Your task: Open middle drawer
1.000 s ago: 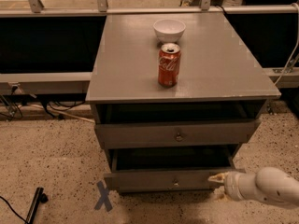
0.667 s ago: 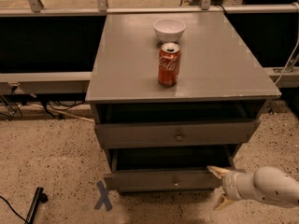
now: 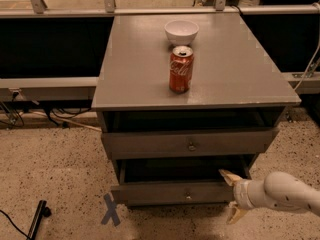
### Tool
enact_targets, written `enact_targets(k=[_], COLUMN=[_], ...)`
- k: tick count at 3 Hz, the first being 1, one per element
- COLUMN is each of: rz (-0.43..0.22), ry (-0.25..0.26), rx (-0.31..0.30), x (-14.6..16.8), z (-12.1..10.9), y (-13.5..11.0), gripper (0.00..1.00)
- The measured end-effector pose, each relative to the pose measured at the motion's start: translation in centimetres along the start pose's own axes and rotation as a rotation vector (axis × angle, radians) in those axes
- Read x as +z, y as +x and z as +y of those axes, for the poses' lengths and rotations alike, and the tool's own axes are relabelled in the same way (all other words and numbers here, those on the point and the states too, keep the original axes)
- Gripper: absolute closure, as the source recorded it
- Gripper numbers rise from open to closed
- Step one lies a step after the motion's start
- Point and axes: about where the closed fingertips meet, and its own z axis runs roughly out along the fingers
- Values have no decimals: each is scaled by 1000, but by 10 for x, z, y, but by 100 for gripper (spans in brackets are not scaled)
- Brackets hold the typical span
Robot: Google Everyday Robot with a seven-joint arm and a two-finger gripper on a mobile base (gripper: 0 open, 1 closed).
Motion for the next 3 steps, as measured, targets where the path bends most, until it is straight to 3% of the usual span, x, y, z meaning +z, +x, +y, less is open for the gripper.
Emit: enact_targets(k=[1,2,3], rz=[31,41,63], ry=[-62,-98,-103], rx=[13,34,69], x=[23,42,49], z=[-10,-18,-22], y=[8,15,24], gripper=[0,7,26])
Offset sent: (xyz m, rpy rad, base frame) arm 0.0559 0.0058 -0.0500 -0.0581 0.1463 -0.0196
